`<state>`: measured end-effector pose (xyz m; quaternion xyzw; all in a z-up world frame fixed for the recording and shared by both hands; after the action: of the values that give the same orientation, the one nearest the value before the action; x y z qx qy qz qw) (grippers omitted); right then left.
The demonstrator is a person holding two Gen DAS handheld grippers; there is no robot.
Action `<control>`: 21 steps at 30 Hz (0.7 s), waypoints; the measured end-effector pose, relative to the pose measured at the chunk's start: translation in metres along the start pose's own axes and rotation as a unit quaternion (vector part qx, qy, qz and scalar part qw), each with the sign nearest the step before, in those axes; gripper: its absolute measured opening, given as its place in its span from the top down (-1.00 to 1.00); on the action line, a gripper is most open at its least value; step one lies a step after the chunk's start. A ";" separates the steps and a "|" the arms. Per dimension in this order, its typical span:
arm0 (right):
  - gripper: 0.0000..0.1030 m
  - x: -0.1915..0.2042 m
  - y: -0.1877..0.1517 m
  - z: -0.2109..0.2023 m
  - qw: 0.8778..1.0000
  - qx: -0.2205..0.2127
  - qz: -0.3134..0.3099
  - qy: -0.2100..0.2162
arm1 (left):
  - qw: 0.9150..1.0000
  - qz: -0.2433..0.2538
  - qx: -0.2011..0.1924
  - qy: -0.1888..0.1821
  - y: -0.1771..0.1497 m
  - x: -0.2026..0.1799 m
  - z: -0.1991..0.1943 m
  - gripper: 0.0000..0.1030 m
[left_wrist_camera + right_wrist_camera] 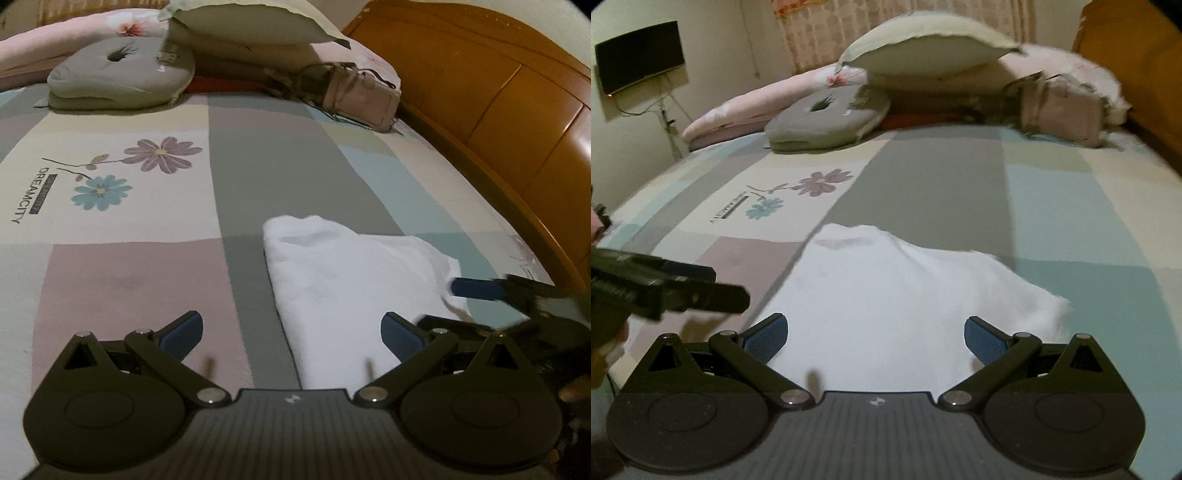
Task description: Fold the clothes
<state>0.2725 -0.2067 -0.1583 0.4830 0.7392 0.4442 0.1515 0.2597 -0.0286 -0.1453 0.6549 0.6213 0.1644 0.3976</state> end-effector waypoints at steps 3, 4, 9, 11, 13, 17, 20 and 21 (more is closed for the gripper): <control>-1.00 -0.011 0.003 0.025 1.000 0.008 0.014 0.011 | 1.000 -0.005 -0.001 -0.002 0.002 0.005 0.000 -0.98; -1.00 -0.017 0.004 0.029 1.000 0.006 0.020 0.008 | 1.000 -0.006 -0.001 -0.001 0.003 0.007 0.001 -0.98; -1.00 -0.028 0.024 0.024 0.999 -0.015 0.038 -0.010 | 1.000 -0.019 -0.010 0.003 0.009 0.014 -0.001 -0.98; -1.00 -0.019 0.030 0.022 0.999 -0.016 0.036 0.013 | 1.000 -0.020 -0.015 0.006 0.014 0.016 -0.002 -0.98; -1.00 -0.007 0.027 0.031 0.998 0.005 0.031 0.046 | 1.000 -0.016 -0.020 0.010 0.018 0.017 -0.005 -0.98; -1.00 -0.005 0.018 0.064 0.999 0.032 -0.009 0.027 | 1.000 -0.015 -0.022 0.012 0.019 0.019 -0.009 -0.98; -1.00 -0.019 0.028 0.076 1.000 0.024 0.006 -0.010 | 0.999 -0.017 -0.022 0.017 0.019 0.023 -0.012 -0.98; -1.00 -0.020 0.033 0.072 1.000 0.020 0.020 -0.006 | 0.999 -0.017 -0.023 0.018 0.019 0.024 -0.014 -0.98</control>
<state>0.3485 -0.1826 -0.1758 0.5033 0.7372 0.4292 0.1376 0.2672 0.0001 -0.1294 0.6317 0.6354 0.1833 0.4045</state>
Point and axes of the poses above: each gripper's, at about its wrist camera, not at the fingertips, and z roughly the way its jaws point, x to its left, y to its top, the point moved 9 cm from there along z, roughly the way its jaws point, and after that the axes turned 6 degrees about -x, right-handed, at the moved point
